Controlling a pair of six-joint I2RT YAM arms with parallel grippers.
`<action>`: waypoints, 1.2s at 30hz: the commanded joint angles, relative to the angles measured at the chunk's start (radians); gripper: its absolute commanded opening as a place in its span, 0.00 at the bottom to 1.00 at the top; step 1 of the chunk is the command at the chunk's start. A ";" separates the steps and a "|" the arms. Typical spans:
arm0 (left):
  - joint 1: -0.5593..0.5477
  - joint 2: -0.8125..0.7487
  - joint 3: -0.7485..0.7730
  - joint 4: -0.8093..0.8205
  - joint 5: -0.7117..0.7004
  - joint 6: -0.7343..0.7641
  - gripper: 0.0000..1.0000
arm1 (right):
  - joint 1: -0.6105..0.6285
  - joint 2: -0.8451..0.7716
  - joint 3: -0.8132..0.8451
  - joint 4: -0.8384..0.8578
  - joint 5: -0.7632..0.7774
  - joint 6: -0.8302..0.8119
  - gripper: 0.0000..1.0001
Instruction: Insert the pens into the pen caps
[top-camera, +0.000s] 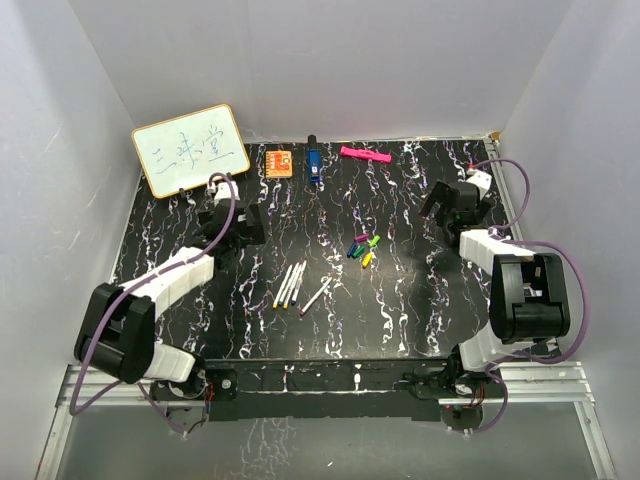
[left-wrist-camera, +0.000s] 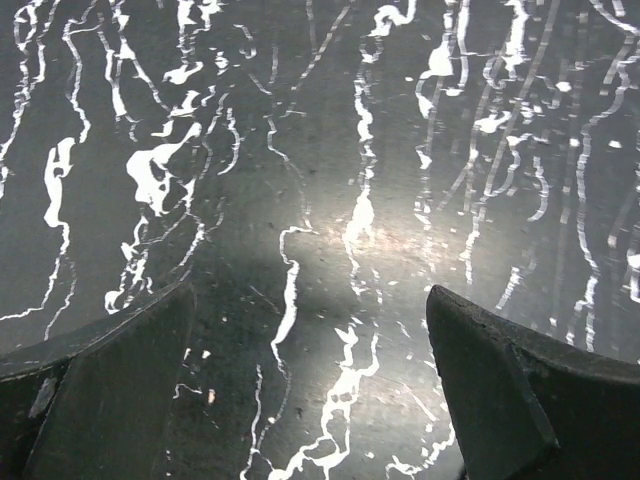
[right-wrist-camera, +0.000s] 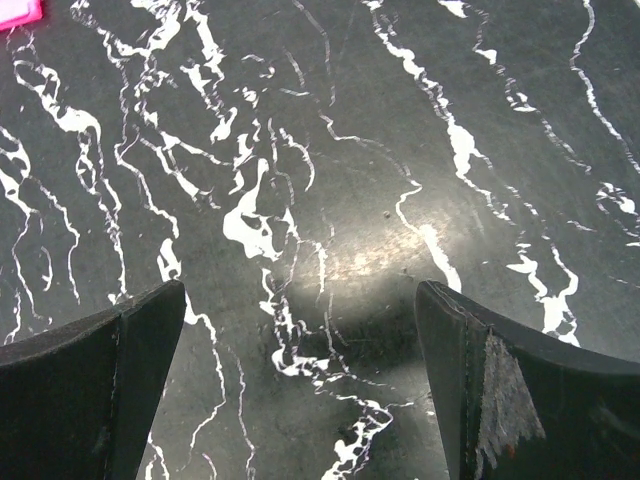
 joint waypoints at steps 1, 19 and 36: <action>-0.010 -0.057 0.029 -0.076 0.080 -0.009 0.99 | 0.060 -0.025 0.040 0.013 0.044 -0.014 0.98; -0.064 0.043 0.190 -0.375 0.338 -0.071 0.99 | 0.146 -0.124 0.028 0.049 -0.085 0.017 0.64; -0.101 0.010 0.156 -0.502 0.363 -0.178 0.54 | 0.092 -0.051 0.027 0.118 -0.408 0.115 0.15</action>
